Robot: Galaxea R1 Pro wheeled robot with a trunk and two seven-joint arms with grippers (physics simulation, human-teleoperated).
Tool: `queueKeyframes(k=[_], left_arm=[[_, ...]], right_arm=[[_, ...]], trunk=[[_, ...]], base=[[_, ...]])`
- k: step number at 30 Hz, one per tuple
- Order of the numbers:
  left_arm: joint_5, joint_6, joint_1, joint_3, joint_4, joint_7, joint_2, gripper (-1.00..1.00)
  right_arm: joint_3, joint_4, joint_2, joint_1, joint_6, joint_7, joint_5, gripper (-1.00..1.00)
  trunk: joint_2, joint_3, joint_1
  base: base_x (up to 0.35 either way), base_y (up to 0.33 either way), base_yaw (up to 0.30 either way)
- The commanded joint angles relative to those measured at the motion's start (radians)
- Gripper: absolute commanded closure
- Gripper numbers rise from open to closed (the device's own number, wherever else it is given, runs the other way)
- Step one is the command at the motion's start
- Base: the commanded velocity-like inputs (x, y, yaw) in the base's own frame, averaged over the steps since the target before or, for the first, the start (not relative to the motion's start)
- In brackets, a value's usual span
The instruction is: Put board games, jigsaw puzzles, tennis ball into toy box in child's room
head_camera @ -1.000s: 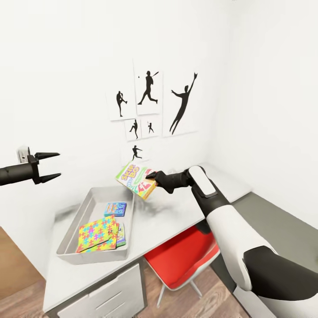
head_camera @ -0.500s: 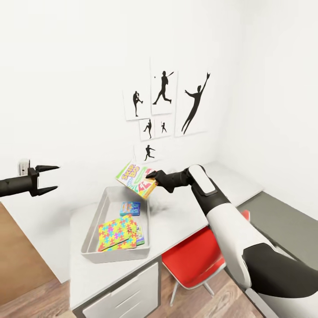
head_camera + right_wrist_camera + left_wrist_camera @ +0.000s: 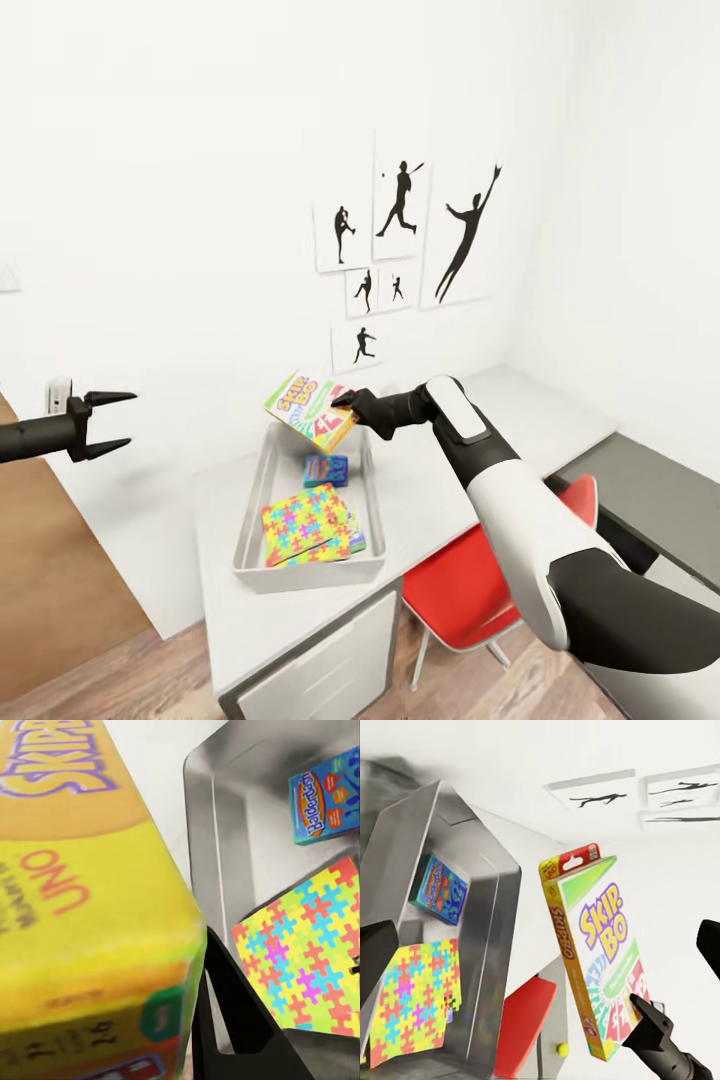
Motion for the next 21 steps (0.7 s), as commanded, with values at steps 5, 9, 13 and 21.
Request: queueKeyframes(k=[5, 9, 13, 21], left_arm=[[0.002, 0.000, 0.027, -0.008, 0.001, -0.001, 0.000, -1.00], [-0.008, 0.000, 0.055, -0.009, 0.001, -0.001, 0.000, -1.00], [-0.011, 0.000, 0.062, -0.024, 0.001, -0.001, -0.001, -1.00], [-0.026, 0.000, 0.065, -0.047, 0.042, -0.001, -0.004, -1.00]], right_arm=[[0.000, 0.010, 0.000, -0.001, -0.006, -0.012, -0.011, 1.00], [-0.005, 0.012, 0.000, -0.002, -0.011, -0.013, -0.011, 1.00], [-0.014, 0.012, 0.000, -0.003, -0.025, -0.020, -0.010, 1.00], [-0.051, 0.012, 0.000, -0.001, -0.079, -0.058, -0.006, 1.00]], trunk=[[-0.003, -0.002, 0.001], [-0.003, -0.002, 0.001], [-0.003, -0.002, 0.001], [-0.003, -0.002, 0.001]], base=[[-0.206, 0.114, 0.000], [-0.112, 0.024, 0.000], [-0.100, 0.035, 0.000], [-0.110, 0.057, 0.000]])
